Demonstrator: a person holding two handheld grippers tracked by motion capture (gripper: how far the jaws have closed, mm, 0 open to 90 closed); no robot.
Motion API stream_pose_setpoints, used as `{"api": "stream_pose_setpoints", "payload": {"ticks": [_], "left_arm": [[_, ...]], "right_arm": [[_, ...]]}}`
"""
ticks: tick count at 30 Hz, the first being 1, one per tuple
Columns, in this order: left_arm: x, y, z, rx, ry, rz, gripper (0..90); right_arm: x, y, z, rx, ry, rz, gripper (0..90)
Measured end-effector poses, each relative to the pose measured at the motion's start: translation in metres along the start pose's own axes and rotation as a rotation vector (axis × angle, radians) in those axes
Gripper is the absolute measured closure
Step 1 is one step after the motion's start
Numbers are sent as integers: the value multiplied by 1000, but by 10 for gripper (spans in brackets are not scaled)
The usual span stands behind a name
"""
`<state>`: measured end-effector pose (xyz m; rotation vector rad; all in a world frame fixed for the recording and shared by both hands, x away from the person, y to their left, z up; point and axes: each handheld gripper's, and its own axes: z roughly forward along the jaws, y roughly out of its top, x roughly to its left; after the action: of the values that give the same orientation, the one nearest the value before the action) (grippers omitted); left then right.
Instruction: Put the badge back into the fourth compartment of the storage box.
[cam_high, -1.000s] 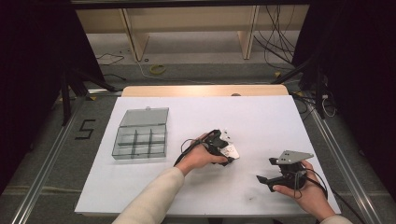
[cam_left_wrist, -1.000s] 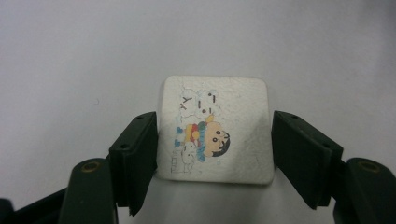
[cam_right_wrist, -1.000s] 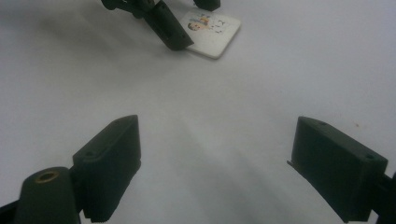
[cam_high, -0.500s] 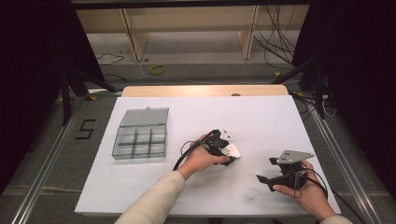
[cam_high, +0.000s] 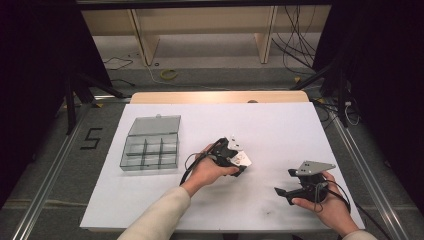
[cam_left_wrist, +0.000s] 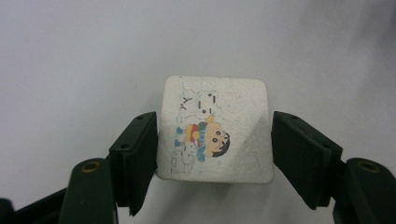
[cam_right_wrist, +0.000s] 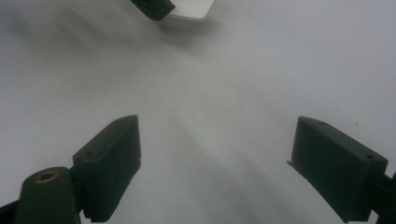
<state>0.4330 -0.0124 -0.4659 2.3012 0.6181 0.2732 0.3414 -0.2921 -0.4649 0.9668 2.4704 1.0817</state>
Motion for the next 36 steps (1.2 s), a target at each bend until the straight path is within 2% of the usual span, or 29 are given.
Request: {"api": "stream_pose_setpoints", "payload": {"ticks": [8, 11, 23, 24, 36], "left_arm": [[2, -5, -14, -29, 31, -21, 328], [3, -8, -20, -27, 39, -21, 328], [12, -21, -42, -45, 89, -61, 328], [13, -23, -45, -51, 94, -73, 328], [21, -33, -70, -71, 134, -98, 328]], "right_arm": [[0, 0, 1, 3, 1, 1, 164], [0, 0, 1, 3, 1, 0, 164], [0, 2, 4, 7, 6, -4, 164], [0, 2, 4, 6, 6, -3, 164], [0, 3, 5, 7, 10, -6, 164]]}}
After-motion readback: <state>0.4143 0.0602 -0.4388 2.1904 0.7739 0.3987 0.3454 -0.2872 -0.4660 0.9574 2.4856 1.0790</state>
